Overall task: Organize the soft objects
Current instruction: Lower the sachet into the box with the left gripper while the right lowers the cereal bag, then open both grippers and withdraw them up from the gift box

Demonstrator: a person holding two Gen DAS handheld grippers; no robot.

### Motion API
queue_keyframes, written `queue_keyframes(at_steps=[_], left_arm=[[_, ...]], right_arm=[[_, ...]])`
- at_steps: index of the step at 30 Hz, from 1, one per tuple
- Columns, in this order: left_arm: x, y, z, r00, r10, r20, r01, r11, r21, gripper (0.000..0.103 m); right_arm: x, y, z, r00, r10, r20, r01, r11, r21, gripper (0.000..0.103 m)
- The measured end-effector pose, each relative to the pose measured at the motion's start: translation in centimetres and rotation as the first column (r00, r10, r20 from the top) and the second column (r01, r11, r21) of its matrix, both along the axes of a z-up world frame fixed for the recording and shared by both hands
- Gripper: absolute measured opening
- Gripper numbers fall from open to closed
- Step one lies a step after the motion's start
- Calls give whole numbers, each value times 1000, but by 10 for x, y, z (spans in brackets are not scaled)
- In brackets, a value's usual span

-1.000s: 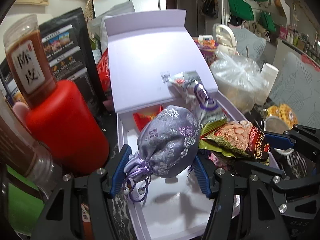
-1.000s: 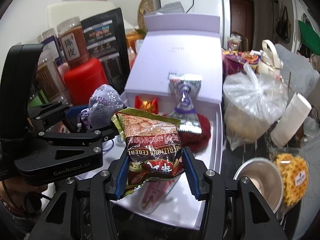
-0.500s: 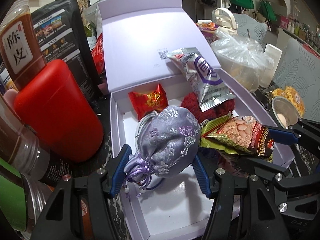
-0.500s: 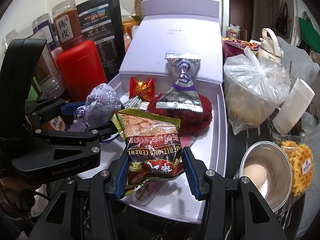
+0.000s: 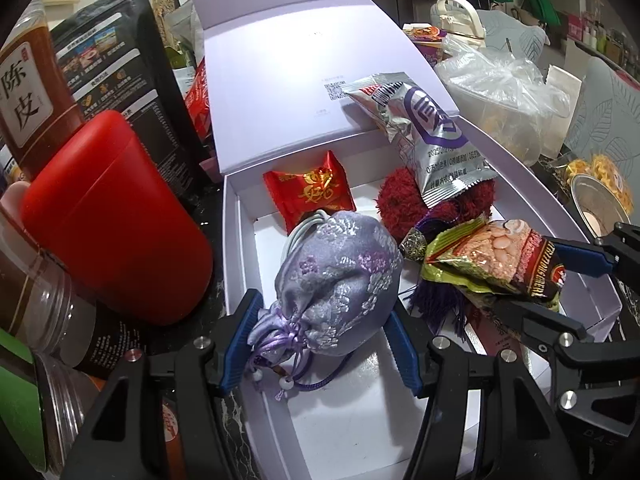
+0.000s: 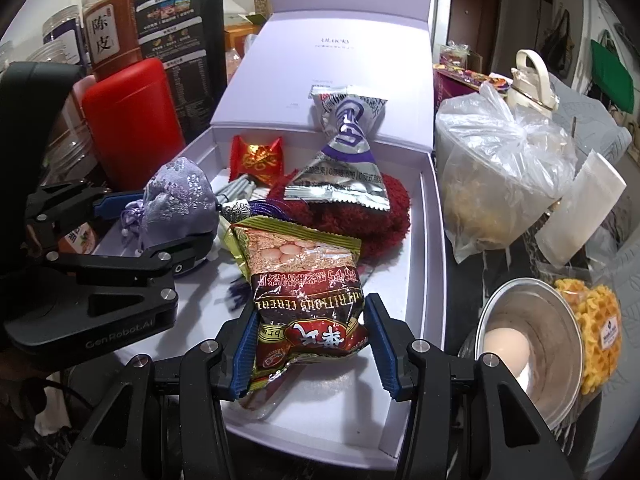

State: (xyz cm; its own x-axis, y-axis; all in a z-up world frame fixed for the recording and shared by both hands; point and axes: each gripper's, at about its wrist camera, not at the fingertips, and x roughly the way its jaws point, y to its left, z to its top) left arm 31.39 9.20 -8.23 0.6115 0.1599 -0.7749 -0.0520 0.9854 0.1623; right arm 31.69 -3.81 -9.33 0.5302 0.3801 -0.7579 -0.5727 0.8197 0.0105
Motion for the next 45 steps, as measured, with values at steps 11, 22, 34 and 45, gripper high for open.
queue_keyframes(at_steps=[11, 22, 34, 45], left_arm=[[10, -9, -1, 998, -41, -40, 43, 998, 47, 60], [24, -12, -14, 990, -56, -132, 57, 998, 1, 60], [31, -7, -23, 989, -31, -148, 31, 1000, 2, 60], [24, -16, -12, 991, 3, -132, 1, 1000, 30, 63]], right_arm=[[9, 2, -4, 1000, -17, -25, 16, 1000, -15, 51], [14, -4, 0, 995, -11, -99, 12, 1000, 14, 54], [6, -21, 13, 995, -61, -74, 62, 998, 21, 61], [5, -23, 16, 995, -55, -86, 58, 998, 31, 61]])
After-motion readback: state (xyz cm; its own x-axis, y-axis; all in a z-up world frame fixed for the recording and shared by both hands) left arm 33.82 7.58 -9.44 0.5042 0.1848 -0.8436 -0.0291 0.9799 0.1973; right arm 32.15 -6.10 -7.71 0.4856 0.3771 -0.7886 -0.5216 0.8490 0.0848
